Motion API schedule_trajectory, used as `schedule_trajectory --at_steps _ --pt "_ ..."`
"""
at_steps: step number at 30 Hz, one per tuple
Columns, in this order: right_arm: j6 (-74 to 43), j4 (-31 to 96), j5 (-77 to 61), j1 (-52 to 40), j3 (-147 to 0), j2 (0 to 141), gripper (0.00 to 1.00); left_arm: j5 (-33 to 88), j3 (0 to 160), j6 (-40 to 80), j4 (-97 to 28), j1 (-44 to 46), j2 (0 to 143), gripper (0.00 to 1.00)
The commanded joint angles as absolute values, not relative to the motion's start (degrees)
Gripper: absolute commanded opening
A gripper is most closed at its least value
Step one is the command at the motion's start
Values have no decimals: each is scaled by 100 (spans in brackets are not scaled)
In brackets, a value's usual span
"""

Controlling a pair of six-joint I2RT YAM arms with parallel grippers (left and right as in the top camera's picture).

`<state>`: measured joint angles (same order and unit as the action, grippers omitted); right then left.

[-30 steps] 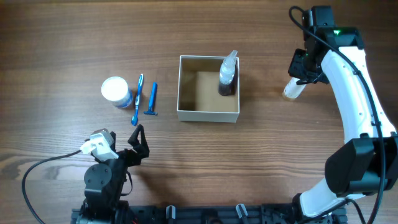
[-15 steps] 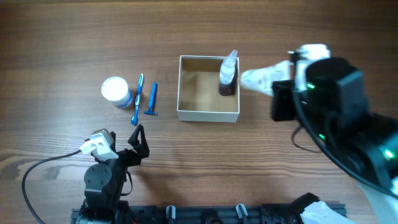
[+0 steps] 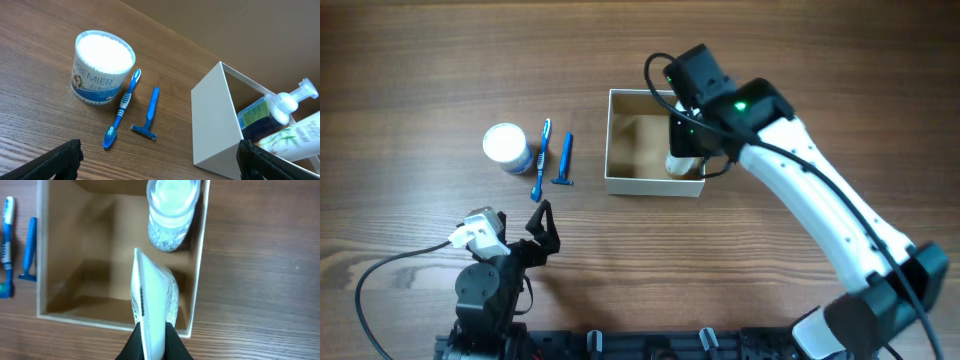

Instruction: Pack container

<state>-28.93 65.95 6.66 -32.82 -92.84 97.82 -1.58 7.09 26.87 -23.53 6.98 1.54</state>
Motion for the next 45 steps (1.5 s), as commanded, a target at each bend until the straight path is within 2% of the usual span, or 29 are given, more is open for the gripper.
schedule_trajectory --at_steps 1,2,3,4,5,9,11,13,15,18,22,25,29,32,34,36,40,45 --pt "-3173 6471 788 -3293 -9325 10079 4 -130 696 2617 -2333 652 119 100" --pt "-3214 6455 786 -3293 -9325 10110 5 -130 696 2617 -2333 652 119 100" --pt "-3249 6431 786 -3293 -9325 10121 28 -130 696 2617 -2333 652 119 100" --pt "-3253 6405 788 -3293 -9327 10060 66 -130 696 2617 -2333 652 119 100" --pt "-3229 6403 812 -3286 -9338 9970 76 -130 696 2617 -2333 652 119 100" --pt "-3148 6539 1048 -2897 -9343 9017 86 -130 696 2617 -2333 652 119 100" --pt "-3148 6602 1033 -2324 -9343 8409 91 -130 696 2617 -2333 652 119 100" --pt "-3153 6657 803 -1393 -9343 7819 99 -130 696 2617 -2333 652 119 100" --pt "-3146 6770 432 -405 -9341 7526 100 -130 696 2617 -2333 652 119 100" --pt "-3148 7032 355 403 -9341 7526 100 -134 696 2615 -2307 652 119 100" --pt "-3151 7078 353 580 -9341 7629 100 -43 727 2615 -1942 652 119 100" --pt "-3155 7076 353 580 -9341 7640 100 -191 1350 2571 -2182 652 497 99" --pt "-3153 7076 353 580 -9341 7640 100 -1007 3262 2545 -3177 652 2451 99" --pt "-3153 7076 353 580 -9341 7640 100 -1168 4993 1761 -3752 602 4591 100" --pt "-3155 7076 353 580 -9341 7640 100 -1170 6276 1616 -4115 357 6235 100" --pt "-3153 7074 353 580 -9341 7640 100 -1175 7013 1516 -4346 220 7258 100" --pt "-3153 7076 353 580 -9341 7640 100 -1149 7314 1518 -4329 156 8665 100" --pt "-3153 7076 353 580 -9341 7640 100 -1166 7314 1542 -4447 36 9533 100"
